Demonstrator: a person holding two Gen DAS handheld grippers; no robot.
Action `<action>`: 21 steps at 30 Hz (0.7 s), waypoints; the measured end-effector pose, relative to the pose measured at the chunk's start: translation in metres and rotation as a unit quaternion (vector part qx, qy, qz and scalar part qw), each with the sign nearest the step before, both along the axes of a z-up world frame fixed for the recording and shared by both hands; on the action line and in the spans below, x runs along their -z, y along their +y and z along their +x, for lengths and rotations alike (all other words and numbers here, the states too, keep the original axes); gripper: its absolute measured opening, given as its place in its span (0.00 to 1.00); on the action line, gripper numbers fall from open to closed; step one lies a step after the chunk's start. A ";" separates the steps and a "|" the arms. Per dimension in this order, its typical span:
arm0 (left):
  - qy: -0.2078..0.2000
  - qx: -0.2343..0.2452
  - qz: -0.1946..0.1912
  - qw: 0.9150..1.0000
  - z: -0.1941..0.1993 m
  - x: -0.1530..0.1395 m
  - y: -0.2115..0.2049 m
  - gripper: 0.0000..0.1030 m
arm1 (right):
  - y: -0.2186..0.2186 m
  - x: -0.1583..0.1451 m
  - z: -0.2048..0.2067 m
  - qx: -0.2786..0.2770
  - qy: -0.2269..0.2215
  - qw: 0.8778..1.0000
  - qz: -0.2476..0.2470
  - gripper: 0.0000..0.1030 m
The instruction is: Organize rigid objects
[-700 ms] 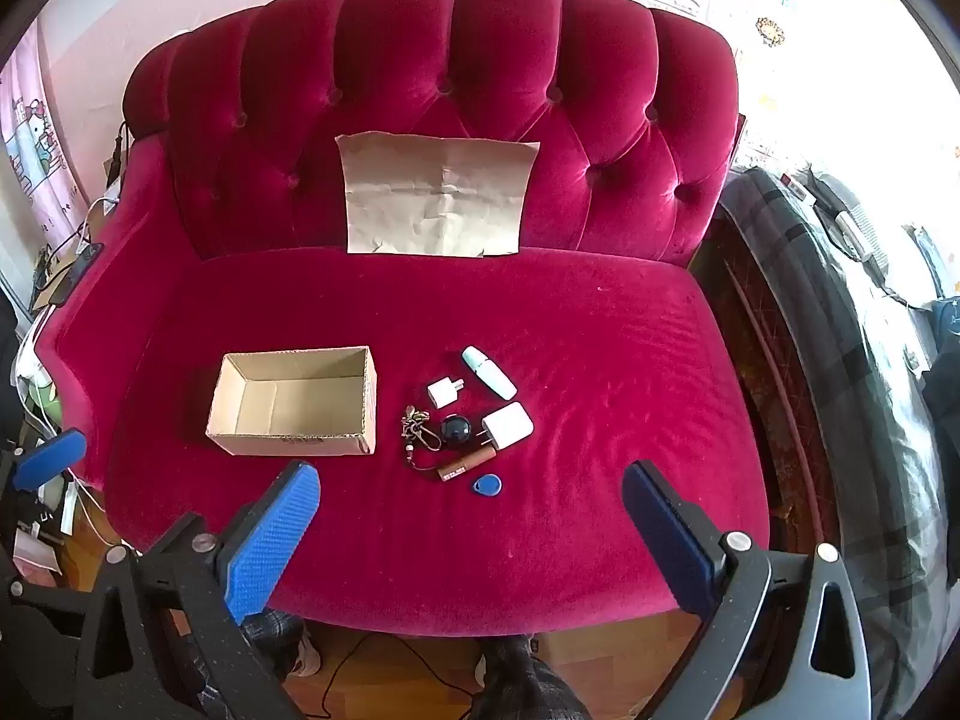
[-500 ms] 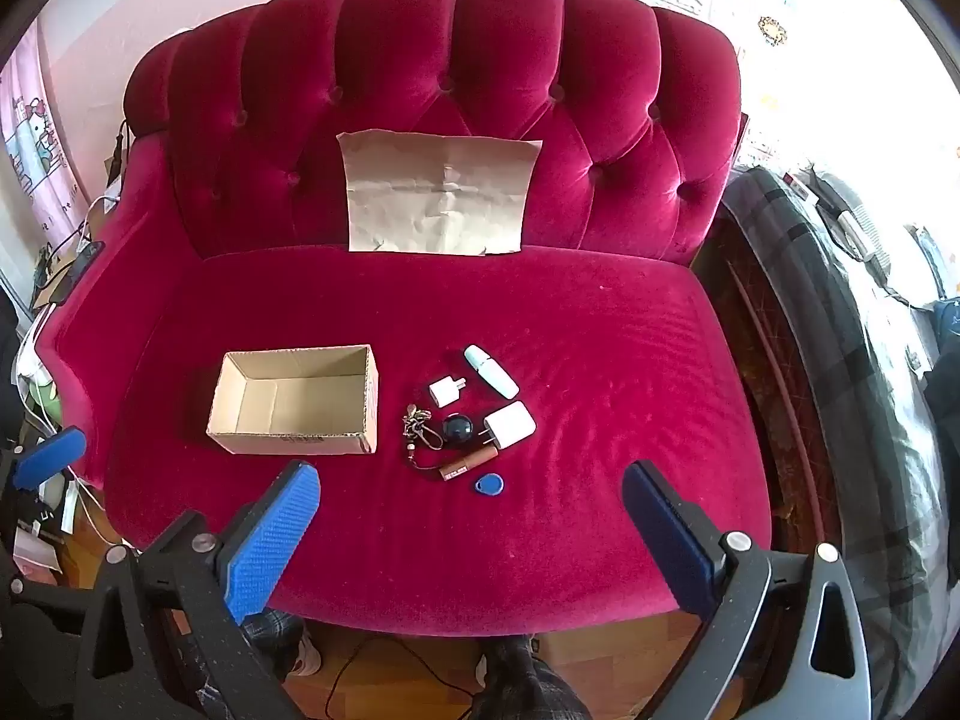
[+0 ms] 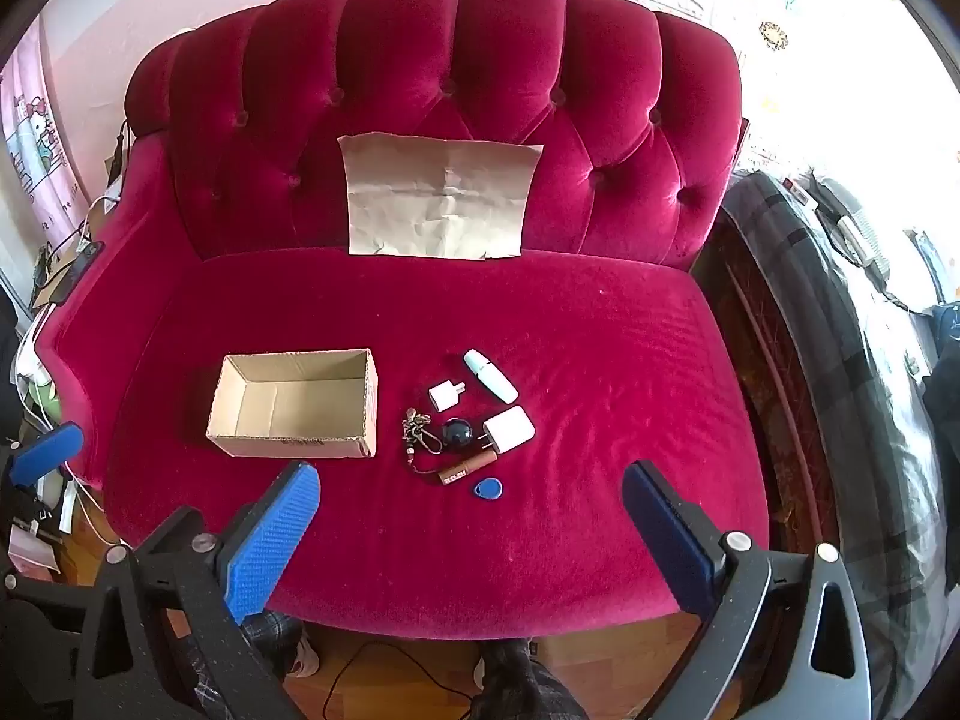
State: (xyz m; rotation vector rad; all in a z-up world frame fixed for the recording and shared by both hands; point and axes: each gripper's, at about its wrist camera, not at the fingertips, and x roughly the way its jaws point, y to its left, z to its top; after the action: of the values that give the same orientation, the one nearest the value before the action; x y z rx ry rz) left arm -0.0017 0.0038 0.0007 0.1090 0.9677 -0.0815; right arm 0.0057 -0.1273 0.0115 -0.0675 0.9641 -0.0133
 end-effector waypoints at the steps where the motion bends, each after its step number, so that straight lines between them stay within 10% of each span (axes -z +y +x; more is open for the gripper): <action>1: -0.001 0.000 0.000 1.000 0.000 0.000 0.000 1.00 | 0.000 0.000 0.000 0.000 0.000 1.000 0.000 1.00; 21: 0.002 -0.001 0.002 1.000 0.002 -0.001 -0.001 1.00 | 0.000 0.000 0.002 -0.001 0.000 1.000 -0.002 1.00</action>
State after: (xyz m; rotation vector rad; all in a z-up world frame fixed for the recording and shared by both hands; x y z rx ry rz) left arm 0.0003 0.0030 0.0013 0.1111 0.9712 -0.0771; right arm 0.0073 -0.1270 0.0114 -0.0717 0.9639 -0.0123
